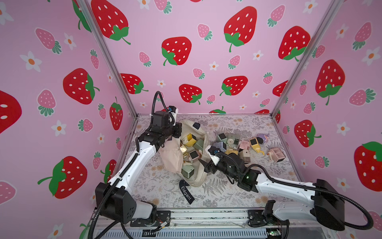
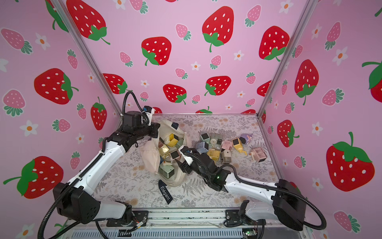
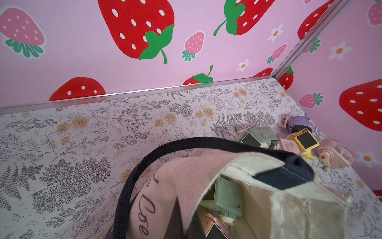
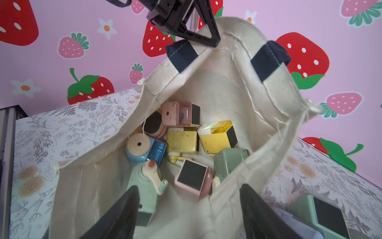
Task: Take out the pencil sharpeners from the tote bags
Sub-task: Adjust the canvas bag at the center of the board.
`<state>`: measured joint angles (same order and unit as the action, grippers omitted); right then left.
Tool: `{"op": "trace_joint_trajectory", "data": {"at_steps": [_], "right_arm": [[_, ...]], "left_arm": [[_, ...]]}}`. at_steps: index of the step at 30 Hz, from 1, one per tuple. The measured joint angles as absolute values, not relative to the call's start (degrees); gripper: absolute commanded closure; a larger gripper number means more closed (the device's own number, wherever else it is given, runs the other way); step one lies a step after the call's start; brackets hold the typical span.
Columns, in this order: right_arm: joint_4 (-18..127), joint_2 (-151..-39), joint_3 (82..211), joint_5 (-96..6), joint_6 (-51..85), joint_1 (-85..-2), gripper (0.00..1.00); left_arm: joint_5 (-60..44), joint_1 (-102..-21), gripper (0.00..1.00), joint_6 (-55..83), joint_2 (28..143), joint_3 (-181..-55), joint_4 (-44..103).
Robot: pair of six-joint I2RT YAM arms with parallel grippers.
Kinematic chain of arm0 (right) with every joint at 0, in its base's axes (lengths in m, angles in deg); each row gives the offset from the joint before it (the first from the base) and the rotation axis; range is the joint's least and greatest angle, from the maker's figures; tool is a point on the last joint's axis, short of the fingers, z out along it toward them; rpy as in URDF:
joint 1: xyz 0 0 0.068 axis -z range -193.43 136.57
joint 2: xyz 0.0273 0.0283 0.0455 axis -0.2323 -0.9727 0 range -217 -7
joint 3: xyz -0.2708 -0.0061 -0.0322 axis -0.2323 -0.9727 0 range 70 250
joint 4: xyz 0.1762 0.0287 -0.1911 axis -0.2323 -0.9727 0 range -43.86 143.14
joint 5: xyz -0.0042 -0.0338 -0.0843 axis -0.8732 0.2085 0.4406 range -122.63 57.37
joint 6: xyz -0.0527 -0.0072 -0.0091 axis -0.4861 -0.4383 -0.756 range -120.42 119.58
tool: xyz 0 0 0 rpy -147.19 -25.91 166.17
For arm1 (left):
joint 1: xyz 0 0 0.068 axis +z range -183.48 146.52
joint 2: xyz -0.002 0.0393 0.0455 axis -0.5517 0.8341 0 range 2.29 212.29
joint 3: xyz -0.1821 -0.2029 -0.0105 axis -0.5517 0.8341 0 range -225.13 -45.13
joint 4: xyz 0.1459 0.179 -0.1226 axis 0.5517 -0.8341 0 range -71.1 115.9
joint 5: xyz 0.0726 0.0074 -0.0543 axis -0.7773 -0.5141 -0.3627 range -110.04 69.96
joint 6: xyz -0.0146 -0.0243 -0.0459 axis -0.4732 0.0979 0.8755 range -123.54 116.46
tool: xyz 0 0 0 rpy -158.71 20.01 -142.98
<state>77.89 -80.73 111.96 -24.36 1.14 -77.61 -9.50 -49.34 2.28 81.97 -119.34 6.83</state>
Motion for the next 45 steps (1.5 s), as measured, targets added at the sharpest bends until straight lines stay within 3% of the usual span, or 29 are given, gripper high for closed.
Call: {"op": "trace_joint_trajectory", "data": {"at_steps": [6,13,20,31,45], "right_arm": [[71.4,-94.3,124.2,-23.9,1.7,-79.0,0.22],[64.5,-102.5,128.6,-13.7,4.3,-79.2,0.23],[59.4,-104.2,131.1,-2.6,7.0,-79.2,0.23],[54.5,-103.3,129.4,6.5,11.3,-79.0,0.23],[56.0,-104.6,131.7,-1.8,11.8,-78.0,0.16]], "left_arm": [[-9.5,-49.3,1.0,2.3,82.0,-119.3,6.8],[-9.5,-49.4,1.0,2.3,82.1,-119.3,6.9],[-9.3,-49.4,1.0,2.3,82.4,-119.3,7.0],[-8.6,-49.6,1.0,2.3,82.4,-119.3,7.4],[-8.5,-49.7,1.0,2.3,82.4,-119.3,7.6]]}}
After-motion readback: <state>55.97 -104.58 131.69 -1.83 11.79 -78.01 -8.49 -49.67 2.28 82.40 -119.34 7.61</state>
